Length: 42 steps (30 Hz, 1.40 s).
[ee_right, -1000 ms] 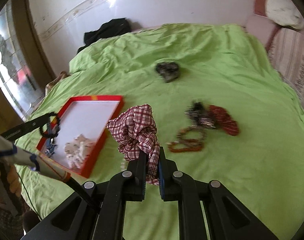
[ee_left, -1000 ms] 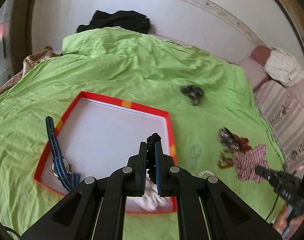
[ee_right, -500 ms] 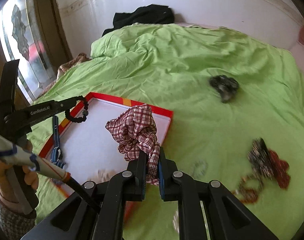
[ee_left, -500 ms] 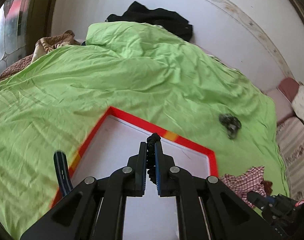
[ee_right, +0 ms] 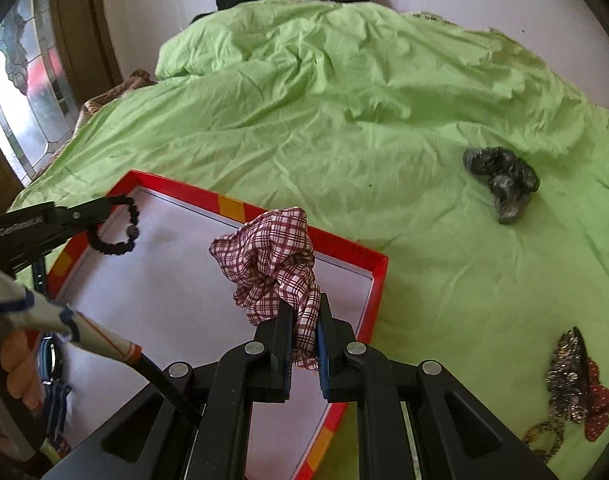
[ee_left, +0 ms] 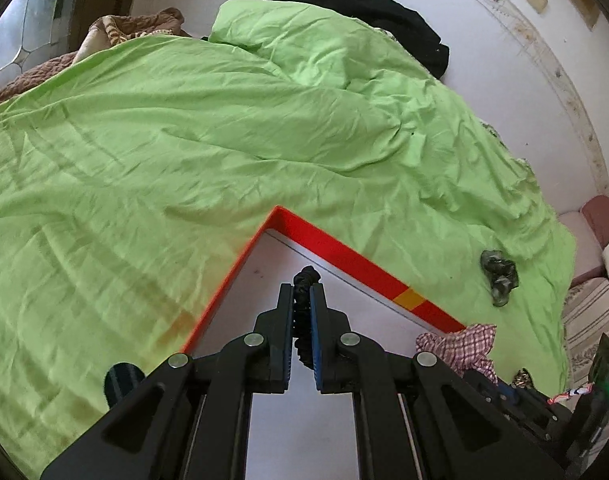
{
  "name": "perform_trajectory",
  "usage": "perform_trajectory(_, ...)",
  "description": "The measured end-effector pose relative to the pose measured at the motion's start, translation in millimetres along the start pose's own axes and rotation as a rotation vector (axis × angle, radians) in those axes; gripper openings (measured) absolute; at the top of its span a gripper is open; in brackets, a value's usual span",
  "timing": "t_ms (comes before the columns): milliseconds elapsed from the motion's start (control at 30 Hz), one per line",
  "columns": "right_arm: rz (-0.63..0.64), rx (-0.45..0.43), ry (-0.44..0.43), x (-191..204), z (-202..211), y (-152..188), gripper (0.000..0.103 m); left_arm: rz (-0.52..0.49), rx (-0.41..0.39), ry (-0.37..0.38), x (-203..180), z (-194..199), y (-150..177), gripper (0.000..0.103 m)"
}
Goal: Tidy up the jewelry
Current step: 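Carry the hair tie with left tool while right tool carries the plaid scrunchie to the lid, then release the hair tie from left tool while right tool drops the plaid scrunchie, then move both tools back toward the pearl bracelet and red scrunchie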
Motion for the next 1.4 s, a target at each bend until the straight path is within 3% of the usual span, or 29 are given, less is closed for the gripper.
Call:
perform_trajectory(133, 0.012, -0.003, 0.021, 1.4, -2.1, 1.1, 0.011, -0.007, -0.022, -0.006, -3.2, 6.7, -0.2, 0.011)
perform_trajectory(200, 0.02, -0.004, 0.031, 1.3, -0.2, 1.2, 0.012, 0.001, -0.032, -0.007, -3.0, 10.9, -1.2, 0.031)
perform_trajectory(267, 0.016, -0.01, 0.033, -0.5, 3.6, 0.1, 0.019, 0.012, -0.055, -0.021, -2.2, 17.1, -2.6, 0.041)
perform_trajectory(400, -0.012, -0.029, 0.022, -4.8, 15.1, -2.6, 0.051, 0.01, -0.083, -0.015, -6.9, 31.0, -4.7, 0.041)
perform_trajectory(600, -0.025, -0.044, 0.022, -11.2, 39.9, 9.2, 0.054, -0.049, -0.138, -0.04, -25.5, 54.4, -3.3, 0.046)
perform_trajectory(867, -0.103, -0.021, 0.005, -36.9, 74.7, 72.8, 0.056, -0.151, -0.201, -0.079, -58.8, 87.2, 14.0, 0.051)
perform_trajectory(1067, -0.171, -0.006, 0.024, -75.1, 104.6, 124.7, 0.056, -0.296, -0.194, -0.105, -93.4, 108.1, 68.5, 0.056)
perform_trajectory(1400, -0.283, -0.027, 0.125, -154.8, 150.9, 196.5, 0.059, -0.441, -0.034, -0.015, -143.9, 121.4, 207.0, 0.058)
Point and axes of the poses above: each gripper's, at about its wrist camera, not at the fingertips, and z roughly against the way its jaws point, x to its left, y to its underside, the point moved 7 cm from there along -z, roughly the way its jaws point, and after that the axes turned 3 degrees about x, right-handed, at the moved point
